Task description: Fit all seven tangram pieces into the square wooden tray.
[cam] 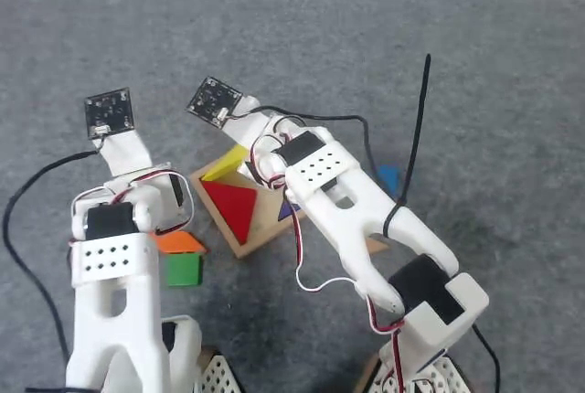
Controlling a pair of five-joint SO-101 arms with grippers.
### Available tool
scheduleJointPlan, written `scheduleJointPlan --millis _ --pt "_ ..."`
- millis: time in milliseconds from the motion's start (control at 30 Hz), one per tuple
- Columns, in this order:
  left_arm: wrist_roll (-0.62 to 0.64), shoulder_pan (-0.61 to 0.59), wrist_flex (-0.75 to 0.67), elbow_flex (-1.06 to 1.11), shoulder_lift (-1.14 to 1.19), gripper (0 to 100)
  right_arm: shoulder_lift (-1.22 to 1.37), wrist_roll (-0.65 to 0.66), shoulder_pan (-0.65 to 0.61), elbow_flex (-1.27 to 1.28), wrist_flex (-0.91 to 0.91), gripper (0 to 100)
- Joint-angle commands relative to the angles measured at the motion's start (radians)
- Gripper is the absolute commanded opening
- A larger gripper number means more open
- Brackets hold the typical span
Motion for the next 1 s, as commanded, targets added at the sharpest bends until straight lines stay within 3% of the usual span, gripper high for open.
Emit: scheduleJointPlan --millis 0,367,500,667,833,967 --pt "-0.006 -0.008 -0.023 -0.021 -0.038 2 -0.064 0.018 -0.022 -0.044 -0.03 0.9" --pt "-0.005 -0.061 -0.058 -0.024 -0.029 2 -0.065 0.02 -0.027 -0.041 -0.027 0.9" --pt "-0.005 -0.063 -0.216 0.024 0.012 3 -0.073 0.02 -0.022 -0.038 -0.024 0.9" --pt "0.038 -0.018 -0.262 -0.107 0.287 5 -0.071 0.02 -0.022 -0.04 -0.028 0.8" --pt "0.043 0.075 -0.176 -0.364 0.667 2 -0.067 0.014 -0.022 -0.038 -0.044 0.8" --pt "0.043 0.091 -0.091 -0.495 0.806 2 -0.064 0.011 -0.001 -0.037 -0.071 0.8"
